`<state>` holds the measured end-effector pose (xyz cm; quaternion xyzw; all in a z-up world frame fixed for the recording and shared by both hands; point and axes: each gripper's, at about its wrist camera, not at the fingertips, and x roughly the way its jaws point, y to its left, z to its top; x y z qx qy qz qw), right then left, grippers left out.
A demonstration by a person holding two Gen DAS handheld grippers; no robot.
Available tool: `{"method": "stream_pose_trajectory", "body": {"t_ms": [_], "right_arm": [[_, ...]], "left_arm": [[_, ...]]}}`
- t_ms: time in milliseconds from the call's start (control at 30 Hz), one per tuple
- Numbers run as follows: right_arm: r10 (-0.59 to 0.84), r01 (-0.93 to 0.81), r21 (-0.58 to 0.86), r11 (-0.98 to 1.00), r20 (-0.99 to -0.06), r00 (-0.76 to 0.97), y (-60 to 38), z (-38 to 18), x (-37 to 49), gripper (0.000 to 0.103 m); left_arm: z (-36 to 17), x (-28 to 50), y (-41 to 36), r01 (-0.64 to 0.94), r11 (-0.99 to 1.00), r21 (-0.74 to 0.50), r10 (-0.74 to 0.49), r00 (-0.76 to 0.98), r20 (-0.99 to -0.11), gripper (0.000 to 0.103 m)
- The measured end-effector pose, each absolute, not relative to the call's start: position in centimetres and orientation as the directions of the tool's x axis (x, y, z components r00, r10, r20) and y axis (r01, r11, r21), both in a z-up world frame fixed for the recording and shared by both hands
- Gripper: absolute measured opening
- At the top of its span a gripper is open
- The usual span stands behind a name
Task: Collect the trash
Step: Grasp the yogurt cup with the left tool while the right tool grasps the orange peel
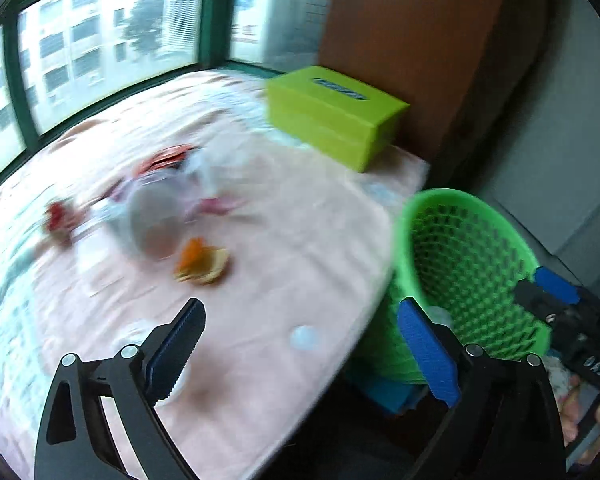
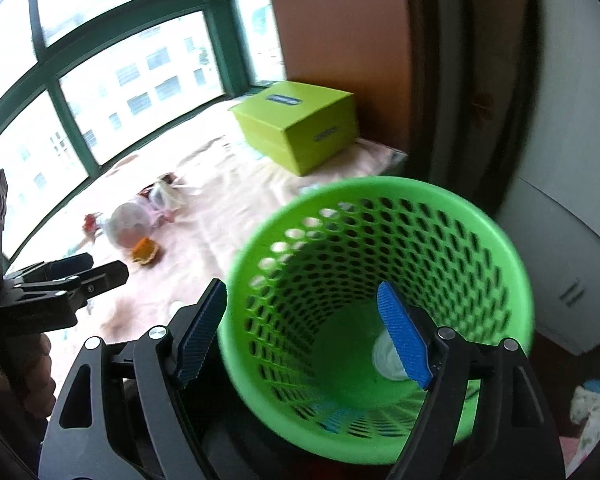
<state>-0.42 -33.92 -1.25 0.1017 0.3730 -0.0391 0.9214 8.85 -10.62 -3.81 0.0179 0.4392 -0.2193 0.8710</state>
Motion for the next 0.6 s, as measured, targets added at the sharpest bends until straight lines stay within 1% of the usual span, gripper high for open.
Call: {"method": "stream_pose_trajectory", "body": {"t_ms": [267,600], "right_arm": [[0.068,0.054,0.153,0.987,-0.696,0.715,-30.3,-1.3,2.0,0.078],[0.114,-0.009,0.15,0.989,-0.713,0.692,-27.4,-2.3,3.8,0.078]], "left_arm": [[-6.8,9.4,-4.1,0.257,0.954,-0.153,-0.269,0.517,-0.813,0.094],[-9.9,10.0,-2.4,0.231,0.964,-0.132,-0.229,0.469,-0.853,0.094]]}}
